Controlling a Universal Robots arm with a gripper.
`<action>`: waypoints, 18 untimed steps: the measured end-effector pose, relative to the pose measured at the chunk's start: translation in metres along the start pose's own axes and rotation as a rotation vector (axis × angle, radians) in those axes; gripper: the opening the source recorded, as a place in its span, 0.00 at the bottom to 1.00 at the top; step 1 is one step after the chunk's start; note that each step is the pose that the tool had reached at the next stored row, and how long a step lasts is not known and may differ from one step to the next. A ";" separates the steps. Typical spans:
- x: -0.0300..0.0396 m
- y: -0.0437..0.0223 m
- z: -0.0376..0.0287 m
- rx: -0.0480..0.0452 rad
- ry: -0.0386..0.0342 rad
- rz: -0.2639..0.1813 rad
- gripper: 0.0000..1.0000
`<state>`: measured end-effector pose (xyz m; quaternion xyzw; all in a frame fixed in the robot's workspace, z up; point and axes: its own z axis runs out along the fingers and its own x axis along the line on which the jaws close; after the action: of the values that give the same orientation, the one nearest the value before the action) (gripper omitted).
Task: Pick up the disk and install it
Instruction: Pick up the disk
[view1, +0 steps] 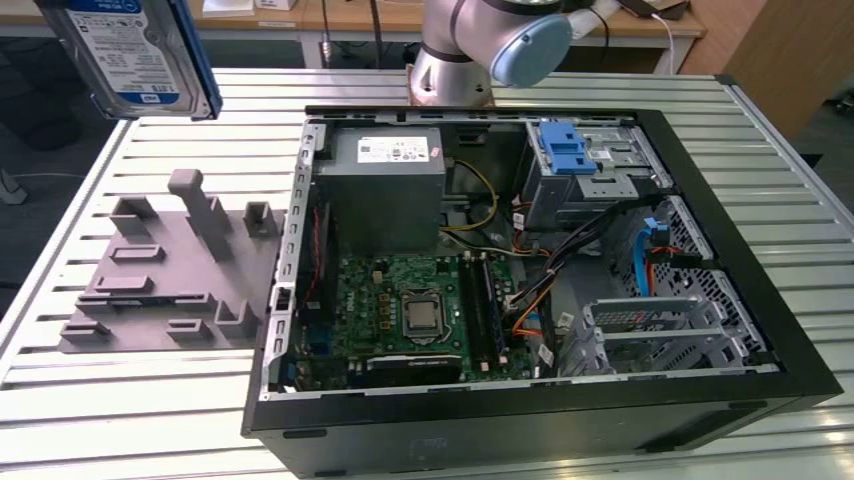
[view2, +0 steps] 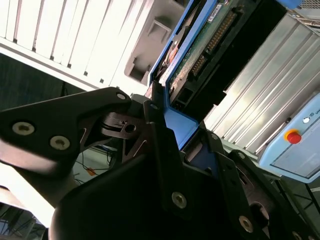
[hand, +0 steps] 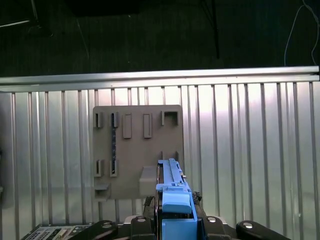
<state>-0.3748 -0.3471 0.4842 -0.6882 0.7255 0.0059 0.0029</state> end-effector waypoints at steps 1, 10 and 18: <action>0.0009 -0.0005 0.0000 0.0000 0.0000 0.000 0.36; 0.0131 -0.0037 0.0000 0.0001 -0.0001 0.000 0.36; 0.0189 -0.0181 -0.0002 0.0000 -0.0001 0.000 0.36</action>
<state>-0.3577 -0.3670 0.4840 -0.6882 0.7255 0.0059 0.0029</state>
